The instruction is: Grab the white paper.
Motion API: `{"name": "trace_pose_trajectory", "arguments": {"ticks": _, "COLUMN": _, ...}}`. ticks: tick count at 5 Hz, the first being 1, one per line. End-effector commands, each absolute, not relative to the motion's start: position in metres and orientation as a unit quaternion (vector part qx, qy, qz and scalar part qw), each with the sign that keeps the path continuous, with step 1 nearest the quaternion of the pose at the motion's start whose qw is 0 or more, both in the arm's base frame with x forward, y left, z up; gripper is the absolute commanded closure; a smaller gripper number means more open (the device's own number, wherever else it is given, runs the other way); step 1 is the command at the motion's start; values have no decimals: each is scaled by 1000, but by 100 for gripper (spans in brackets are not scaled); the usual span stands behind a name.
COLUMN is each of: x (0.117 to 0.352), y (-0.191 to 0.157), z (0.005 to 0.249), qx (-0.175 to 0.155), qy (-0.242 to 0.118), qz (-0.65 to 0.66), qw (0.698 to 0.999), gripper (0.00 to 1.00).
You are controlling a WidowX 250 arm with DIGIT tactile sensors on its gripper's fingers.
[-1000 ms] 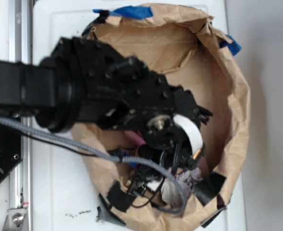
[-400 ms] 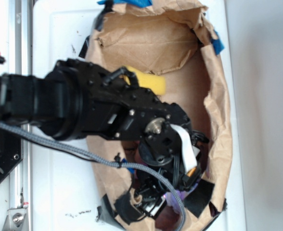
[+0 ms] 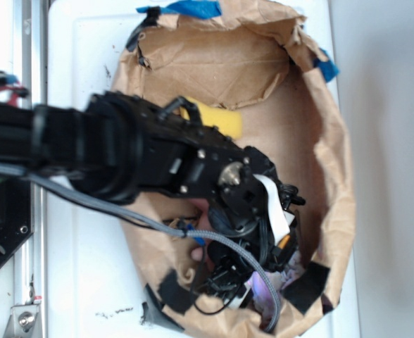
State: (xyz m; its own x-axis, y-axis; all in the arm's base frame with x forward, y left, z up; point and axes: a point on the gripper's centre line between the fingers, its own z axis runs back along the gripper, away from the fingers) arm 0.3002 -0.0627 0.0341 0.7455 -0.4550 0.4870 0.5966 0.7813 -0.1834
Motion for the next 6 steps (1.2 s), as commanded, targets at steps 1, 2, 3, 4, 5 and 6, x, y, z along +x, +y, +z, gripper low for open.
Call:
{"name": "trace_pose_trajectory", "arguments": {"ticks": 1, "x": 315, "y": -75, "z": 30, "qx": -152, "qy": -206, "qz": -286, "qw": 923, "gripper": 100}}
{"name": "trace_pose_trajectory", "arguments": {"ticks": 2, "x": 315, "y": -71, "z": 34, "qx": -150, "qy": -207, "qz": -286, "qw": 923, "gripper": 100}}
{"name": "trace_pose_trajectory", "arguments": {"ticks": 3, "x": 312, "y": -64, "z": 43, "qx": -150, "qy": -211, "qz": -286, "qw": 923, "gripper": 100}}
{"name": "trace_pose_trajectory", "arguments": {"ticks": 4, "x": 304, "y": -53, "z": 66, "qx": -154, "qy": -216, "qz": -283, "qw": 922, "gripper": 100}}
{"name": "trace_pose_trajectory", "arguments": {"ticks": 5, "x": 292, "y": -32, "z": 90, "qx": -177, "qy": -207, "qz": -252, "qw": 929, "gripper": 100}}
{"name": "trace_pose_trajectory", "arguments": {"ticks": 6, "x": 270, "y": -10, "z": 109, "qx": -178, "qy": -176, "qz": -212, "qw": 945, "gripper": 100}}
